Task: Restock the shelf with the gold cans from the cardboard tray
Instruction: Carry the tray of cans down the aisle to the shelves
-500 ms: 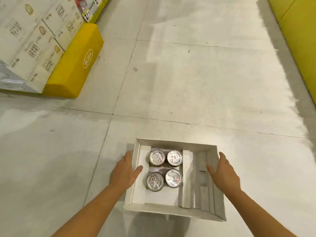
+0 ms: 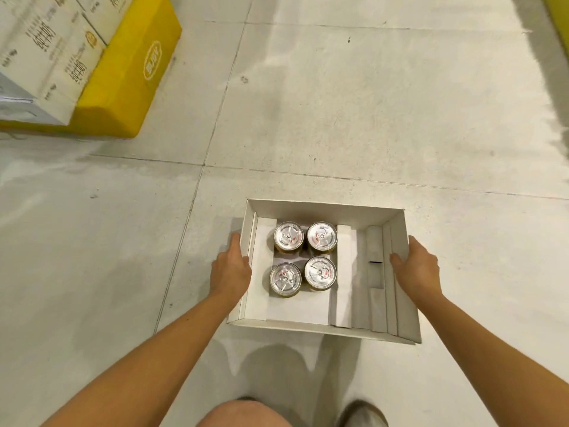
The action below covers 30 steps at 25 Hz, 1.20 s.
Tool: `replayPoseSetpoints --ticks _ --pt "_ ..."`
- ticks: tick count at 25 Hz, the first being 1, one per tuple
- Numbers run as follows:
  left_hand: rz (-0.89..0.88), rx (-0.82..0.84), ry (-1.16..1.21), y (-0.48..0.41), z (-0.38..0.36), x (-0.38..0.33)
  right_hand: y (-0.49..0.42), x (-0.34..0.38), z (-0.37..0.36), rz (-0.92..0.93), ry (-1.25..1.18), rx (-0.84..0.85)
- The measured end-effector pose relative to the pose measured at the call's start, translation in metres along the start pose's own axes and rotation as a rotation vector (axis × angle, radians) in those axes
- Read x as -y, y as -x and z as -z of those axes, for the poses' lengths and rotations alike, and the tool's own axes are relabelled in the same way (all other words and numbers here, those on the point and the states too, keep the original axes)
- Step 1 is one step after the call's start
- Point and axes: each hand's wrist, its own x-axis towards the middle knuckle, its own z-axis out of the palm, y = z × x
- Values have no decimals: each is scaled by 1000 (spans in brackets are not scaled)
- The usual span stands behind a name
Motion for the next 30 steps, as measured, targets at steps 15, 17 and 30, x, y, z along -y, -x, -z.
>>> replayPoseSetpoints --ticks 15,17,30 --pt "-27 -94 -53 22 156 -115 22 115 155 99 86 -73" --pt "-51 -126 -47 37 222 -153 43 158 217 135 79 -93" --pt "-257 -223 -54 174 620 -362 197 403 582 235 103 -191"
